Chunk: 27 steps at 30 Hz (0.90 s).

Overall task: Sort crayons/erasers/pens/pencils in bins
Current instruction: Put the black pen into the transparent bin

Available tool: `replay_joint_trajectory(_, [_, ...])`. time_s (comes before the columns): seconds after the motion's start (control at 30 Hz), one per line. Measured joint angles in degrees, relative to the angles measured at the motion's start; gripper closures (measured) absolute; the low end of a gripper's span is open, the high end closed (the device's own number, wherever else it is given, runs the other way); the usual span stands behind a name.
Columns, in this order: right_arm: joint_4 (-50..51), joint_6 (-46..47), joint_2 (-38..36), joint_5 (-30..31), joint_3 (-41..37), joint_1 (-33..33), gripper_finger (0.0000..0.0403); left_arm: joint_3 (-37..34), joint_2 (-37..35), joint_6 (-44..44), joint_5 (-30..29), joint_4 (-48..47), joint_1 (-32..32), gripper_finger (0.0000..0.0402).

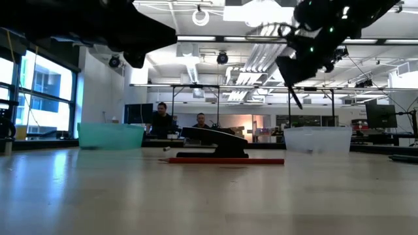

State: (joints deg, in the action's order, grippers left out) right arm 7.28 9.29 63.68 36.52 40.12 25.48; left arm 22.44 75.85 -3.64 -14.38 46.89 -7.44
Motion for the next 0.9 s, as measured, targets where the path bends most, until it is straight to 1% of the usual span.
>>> replay_joint_trajectory(0.13, [3.5, -0.8, 2.5, -3.8, 0.0, 8.7, 0.0388, 0.0, 0.0, 1.0, -1.2, 0.0, 0.0, 0.0339])
replay_joint_trajectory(0.23, [4.5, -2.3, 5.2, -7.0, 0.0, 14.0, 0.0388, 0.0, 0.0, 1.3, -2.1, 0.3, 0.1, 0.0343])
replay_joint_trajectory(0.4, [4.5, -5.2, 10.2, -10.3, 0.0, 19.8, 0.0389, 0.0, 0.0, 1.3, -2.3, 1.1, 0.5, 0.0347])
replay_joint_trajectory(0.5, [4.6, -6.4, 13.3, -10.7, 0.0, 21.8, 0.0389, 0.0, 0.0, 1.3, -2.3, 1.1, 0.7, 0.0347])
replay_joint_trajectory(0.7, [4.9, -7.3, 18.8, -14.0, 0.0, 24.0, 0.0389, 0.0, 0.0, 1.3, -2.3, 1.1, 0.7, 0.0347])
replay_joint_trajectory(0.83, [5.0, -7.6, 20.5, -14.1, 0.0, 24.1, 0.0388, 0.0, 0.0, 1.8, -2.3, 1.0, 0.7, 0.0347])
replay_joint_trajectory(0.9, [4.9, -7.8, 20.6, -13.5, 0.0, 24.0, 0.0381, 0.0, 0.0, 1.8, -2.3, 1.0, 0.7, 0.0347])
